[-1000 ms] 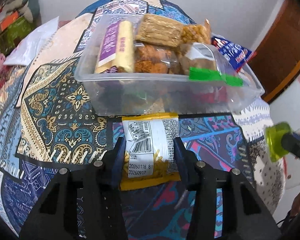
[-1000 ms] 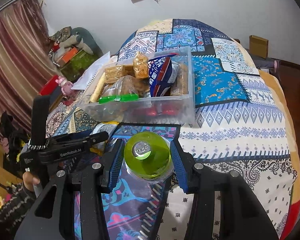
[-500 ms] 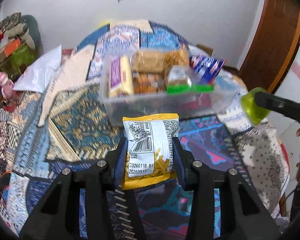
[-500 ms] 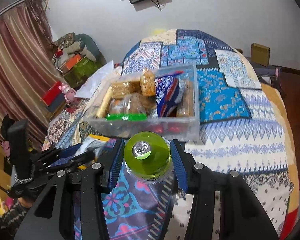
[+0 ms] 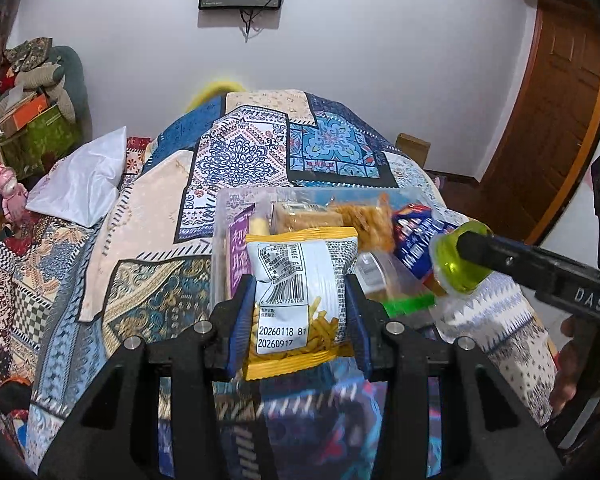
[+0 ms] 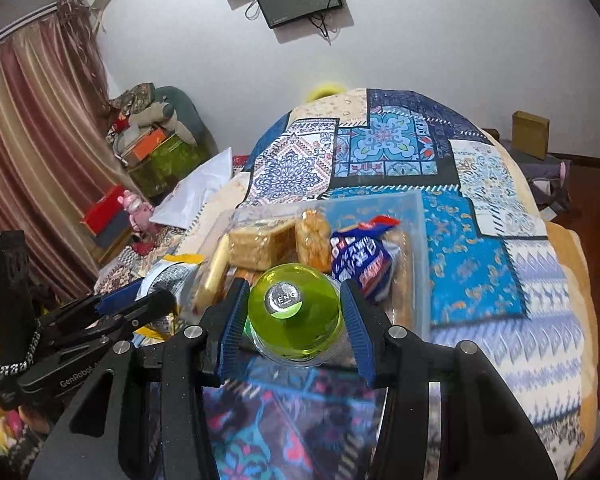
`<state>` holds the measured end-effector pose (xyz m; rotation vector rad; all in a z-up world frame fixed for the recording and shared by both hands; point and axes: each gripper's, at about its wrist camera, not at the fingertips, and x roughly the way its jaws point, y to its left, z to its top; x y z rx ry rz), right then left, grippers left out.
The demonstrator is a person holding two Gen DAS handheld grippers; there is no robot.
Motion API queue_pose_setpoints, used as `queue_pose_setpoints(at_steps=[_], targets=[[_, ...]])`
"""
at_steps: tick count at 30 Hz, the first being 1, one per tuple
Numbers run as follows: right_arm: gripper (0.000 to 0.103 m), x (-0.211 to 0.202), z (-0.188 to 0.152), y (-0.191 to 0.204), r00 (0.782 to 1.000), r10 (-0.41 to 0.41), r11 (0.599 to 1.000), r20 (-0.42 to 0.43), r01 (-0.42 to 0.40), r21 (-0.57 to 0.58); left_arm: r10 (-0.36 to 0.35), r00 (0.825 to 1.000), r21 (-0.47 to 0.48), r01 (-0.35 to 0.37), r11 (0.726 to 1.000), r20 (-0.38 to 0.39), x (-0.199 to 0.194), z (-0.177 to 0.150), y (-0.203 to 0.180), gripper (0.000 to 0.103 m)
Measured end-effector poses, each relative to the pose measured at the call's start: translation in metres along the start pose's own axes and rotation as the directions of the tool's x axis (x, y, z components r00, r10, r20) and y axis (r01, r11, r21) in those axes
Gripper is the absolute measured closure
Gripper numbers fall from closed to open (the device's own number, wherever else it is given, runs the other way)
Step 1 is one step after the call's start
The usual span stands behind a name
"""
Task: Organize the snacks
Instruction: 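Lower the yellow bag and green jelly cup into the clear box and release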
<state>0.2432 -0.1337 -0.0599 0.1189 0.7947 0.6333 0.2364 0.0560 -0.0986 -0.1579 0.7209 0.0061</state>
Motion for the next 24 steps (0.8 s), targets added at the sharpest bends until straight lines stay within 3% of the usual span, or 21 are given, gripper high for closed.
queue_pose_setpoints(at_steps=[8, 12, 18, 24], targets=[[0.059, 0.039, 0.000, -0.011, 0.998, -0.028, 1.000, -0.048, 0.028, 0.005, 0.031, 0.999, 0.003, -0.031, 1.000, -0.011, 0.041, 0.008, 0.001, 0.059], [0.059, 0.035, -0.001, -0.014, 0.998, -0.028, 1.000, -0.052, 0.029, 0.010, 0.011, 1.000, -0.028, -0.012, 1.000, -0.022, 0.046, 0.005, 0.005, 0.049], [0.059, 0.010, 0.001, -0.005, 0.999, -0.033, 0.999, -0.025, 0.032, -0.027, -0.003, 1.000, -0.036, 0.004, 0.999, 0.020, 0.016, 0.007, 0.005, 0.049], [0.059, -0.036, 0.004, 0.014, 0.998, -0.031, 0.997, 0.051, 0.034, -0.065, -0.016, 0.993, -0.016, 0.018, 1.000, 0.114, -0.046, 0.011, -0.005, 0.049]])
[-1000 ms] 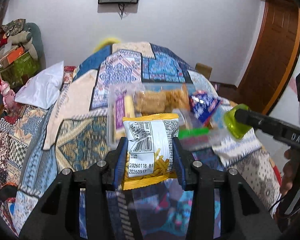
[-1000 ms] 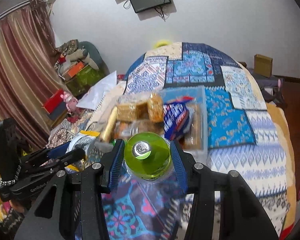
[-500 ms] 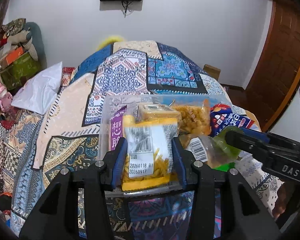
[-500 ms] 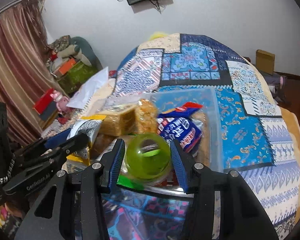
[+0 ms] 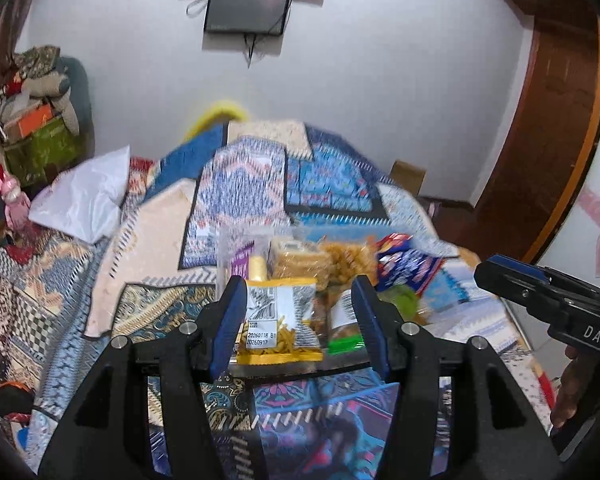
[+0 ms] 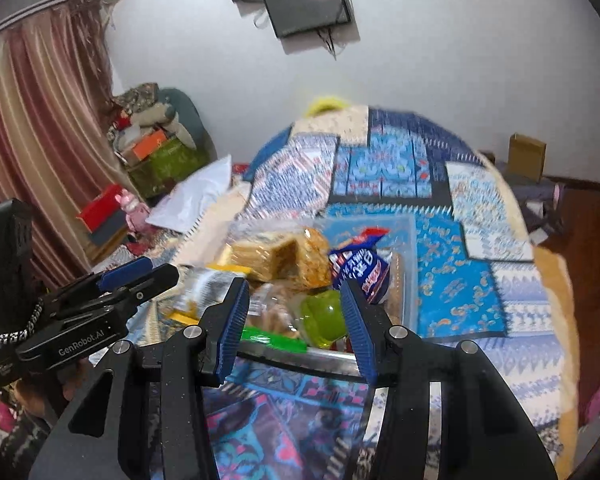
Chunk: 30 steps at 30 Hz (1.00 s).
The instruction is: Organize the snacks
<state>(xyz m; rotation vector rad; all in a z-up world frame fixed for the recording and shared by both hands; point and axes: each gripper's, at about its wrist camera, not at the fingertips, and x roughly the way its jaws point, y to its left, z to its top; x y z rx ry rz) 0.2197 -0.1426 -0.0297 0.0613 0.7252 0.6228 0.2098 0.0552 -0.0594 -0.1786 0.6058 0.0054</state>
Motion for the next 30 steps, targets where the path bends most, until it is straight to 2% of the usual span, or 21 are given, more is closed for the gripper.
queue_pose_setpoints(at_steps=[6, 9, 11, 12, 14, 19, 22, 24, 26, 30], targets=[[0.059, -0.063, 0.005, 0.022, 0.993, -0.018, 0.999, 0.116, 0.023, -0.040, -0.009, 0.993, 0.036, 0.005, 0.999, 0.118, -0.069, 0.007, -0.018, 0.048], [0.056, -0.086, 0.003, 0.029, 0.987, -0.025, 0.998, 0.156, 0.033, -0.049, -0.013, 0.985, 0.046, 0.005, 0.999, 0.171, -0.100, 0.005, -0.025, 0.037], [0.043, -0.100, 0.000, 0.033, 0.982, -0.031, 0.998, 0.186, 0.041, -0.048, -0.007, 0.979, 0.059, -0.005, 0.998, 0.206, -0.116, 0.003, -0.030, 0.033], [0.040, -0.107, -0.002, 0.035, 0.979, -0.037, 0.998, 0.202, 0.048, -0.050, -0.005, 0.977, 0.065, -0.009, 0.998, 0.215, -0.121, 0.001, -0.031, 0.031], [0.033, -0.116, -0.006, 0.039, 0.973, -0.048, 0.996, 0.225, 0.062, -0.057, 0.001, 0.970, 0.074, -0.020, 0.997, 0.242, -0.134, -0.003, -0.036, 0.021], [0.018, -0.129, -0.015, 0.049, 0.965, -0.069, 0.993, 0.255, 0.091, -0.076, 0.029, 0.953, 0.085, -0.057, 0.995, 0.302, -0.155, -0.013, -0.043, 0.003], [0.013, -0.134, -0.018, 0.051, 0.959, -0.075, 0.993, 0.272, 0.098, -0.073, 0.034, 0.946, 0.091, -0.067, 0.994, 0.321, -0.162, -0.018, -0.045, 0.001], [0.011, -0.136, -0.020, 0.052, 0.958, -0.074, 0.993, 0.277, 0.097, -0.071, 0.030, 0.947, 0.091, -0.062, 0.994, 0.320, -0.165, -0.020, -0.046, 0.001], [0.004, -0.137, -0.022, 0.053, 0.954, -0.082, 0.992, 0.288, 0.106, -0.071, 0.024, 0.947, 0.091, -0.056, 0.994, 0.319, -0.168, -0.021, -0.045, 0.001], [0.001, -0.143, -0.025, 0.057, 0.943, -0.094, 0.989, 0.318, 0.125, -0.078, 0.022, 0.948, 0.092, -0.054, 0.994, 0.316, -0.171, -0.024, -0.047, 0.001]])
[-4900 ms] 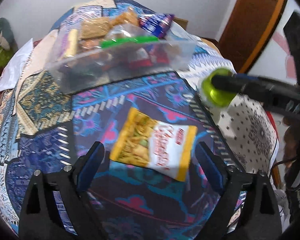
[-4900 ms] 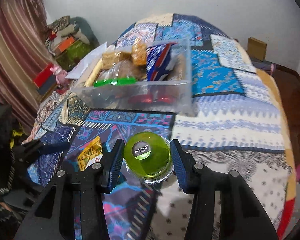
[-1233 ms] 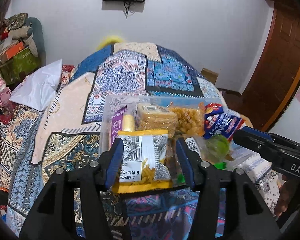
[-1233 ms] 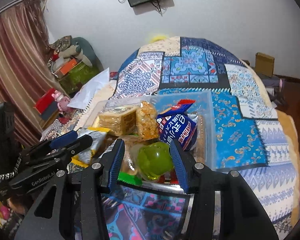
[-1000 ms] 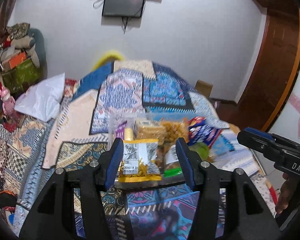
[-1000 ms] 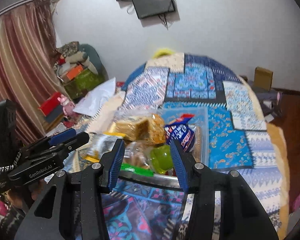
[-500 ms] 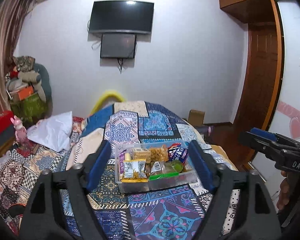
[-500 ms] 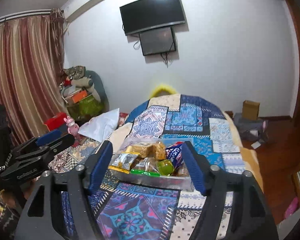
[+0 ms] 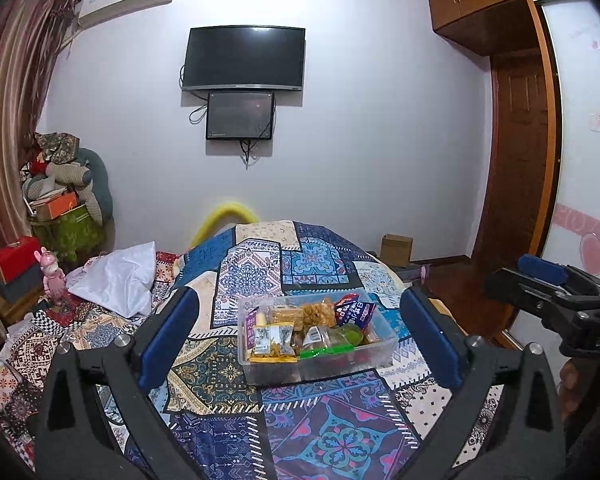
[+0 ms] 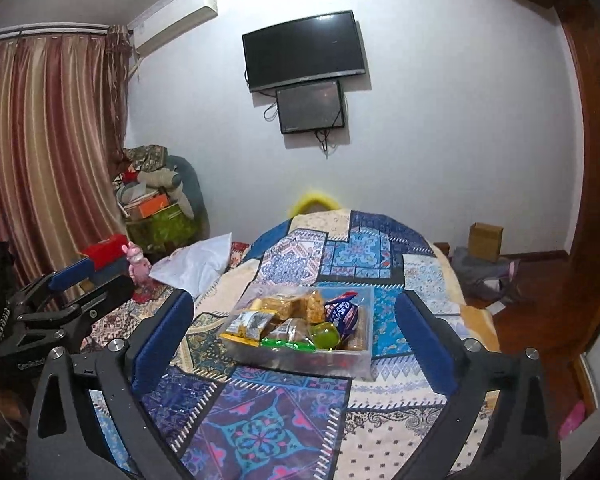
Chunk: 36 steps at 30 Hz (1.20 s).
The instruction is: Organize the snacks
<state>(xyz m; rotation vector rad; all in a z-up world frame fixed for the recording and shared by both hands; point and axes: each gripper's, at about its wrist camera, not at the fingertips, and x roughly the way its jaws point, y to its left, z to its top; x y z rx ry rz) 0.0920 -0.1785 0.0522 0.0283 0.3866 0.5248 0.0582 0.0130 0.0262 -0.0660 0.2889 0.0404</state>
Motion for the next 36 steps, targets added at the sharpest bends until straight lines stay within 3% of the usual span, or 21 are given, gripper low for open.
queue_pose_setpoints(at_steps=[36], targets=[[0.000, -0.014, -0.006, 0.003, 1.000, -0.027, 1.000, 0.014, 0.027, -0.005, -0.006, 1.000, -0.004, 0.006, 1.000, -0.023, 0.000, -0.006, -0.001, 0.001]])
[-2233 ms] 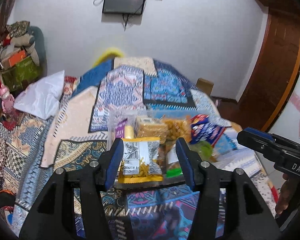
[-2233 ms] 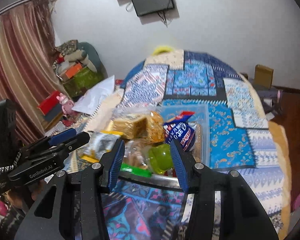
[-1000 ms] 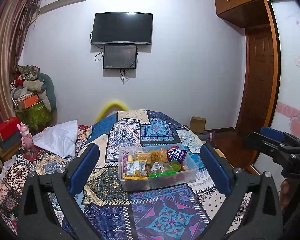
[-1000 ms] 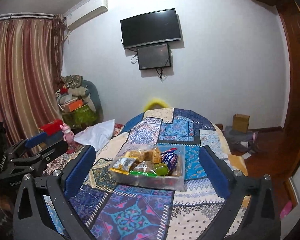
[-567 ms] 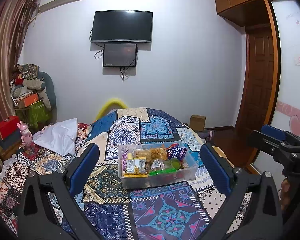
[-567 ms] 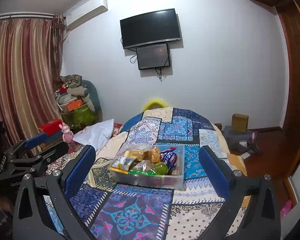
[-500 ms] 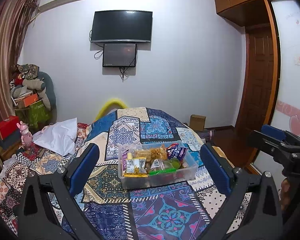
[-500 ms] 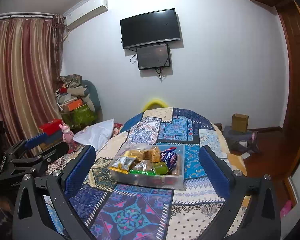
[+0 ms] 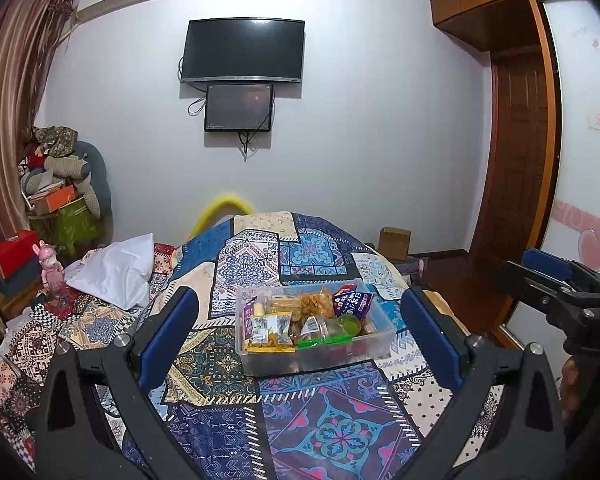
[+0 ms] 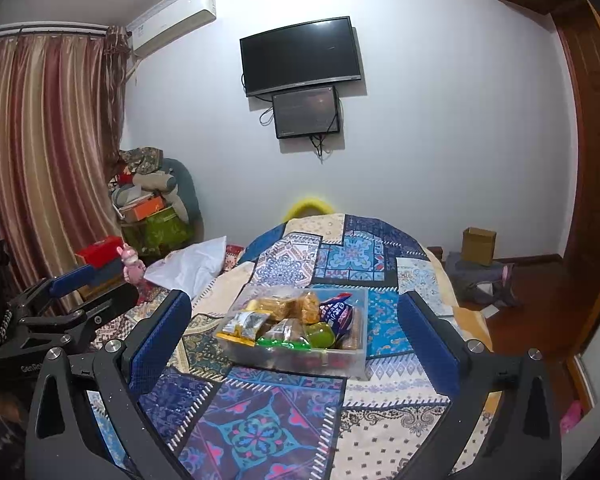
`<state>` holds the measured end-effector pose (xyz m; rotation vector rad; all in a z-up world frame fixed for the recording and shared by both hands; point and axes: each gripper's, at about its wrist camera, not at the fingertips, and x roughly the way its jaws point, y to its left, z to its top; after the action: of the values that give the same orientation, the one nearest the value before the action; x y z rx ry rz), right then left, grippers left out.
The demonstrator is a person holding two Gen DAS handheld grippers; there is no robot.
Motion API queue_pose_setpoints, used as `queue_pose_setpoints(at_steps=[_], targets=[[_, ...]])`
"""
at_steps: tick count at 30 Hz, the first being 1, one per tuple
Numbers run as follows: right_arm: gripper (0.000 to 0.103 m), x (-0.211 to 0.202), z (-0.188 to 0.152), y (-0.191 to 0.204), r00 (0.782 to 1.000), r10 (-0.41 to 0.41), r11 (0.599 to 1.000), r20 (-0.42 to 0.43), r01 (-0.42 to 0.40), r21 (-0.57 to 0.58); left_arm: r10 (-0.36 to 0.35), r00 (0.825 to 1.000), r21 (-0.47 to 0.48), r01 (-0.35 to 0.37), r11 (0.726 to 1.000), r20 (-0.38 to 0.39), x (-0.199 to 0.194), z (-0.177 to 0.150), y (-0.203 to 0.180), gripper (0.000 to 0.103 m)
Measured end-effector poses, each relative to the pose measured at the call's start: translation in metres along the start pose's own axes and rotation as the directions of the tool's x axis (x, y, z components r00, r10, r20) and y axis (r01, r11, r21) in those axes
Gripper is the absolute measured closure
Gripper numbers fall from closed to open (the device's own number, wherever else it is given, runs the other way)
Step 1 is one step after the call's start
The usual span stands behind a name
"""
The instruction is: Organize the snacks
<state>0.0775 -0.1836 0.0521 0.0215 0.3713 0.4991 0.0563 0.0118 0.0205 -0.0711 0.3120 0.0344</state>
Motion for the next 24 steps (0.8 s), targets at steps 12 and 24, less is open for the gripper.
queue_pose_setpoints(at_steps=[12, 24], targets=[[0.000, -0.0010, 0.0009, -0.0001, 1.000, -0.023, 1.000, 0.002, 0.023, -0.013, -0.007, 1.000, 0.005, 0.007, 1.000, 0.005, -0.0017, 0.0003, 0.0001, 0.001], [0.000, 0.0003, 0.0003, -0.0020, 1.000, -0.028, 1.000, 0.001, 0.028, -0.008, -0.018, 1.000, 0.006, 0.018, 1.000, 0.017, -0.0056, 0.0004, -0.0010, 0.001]])
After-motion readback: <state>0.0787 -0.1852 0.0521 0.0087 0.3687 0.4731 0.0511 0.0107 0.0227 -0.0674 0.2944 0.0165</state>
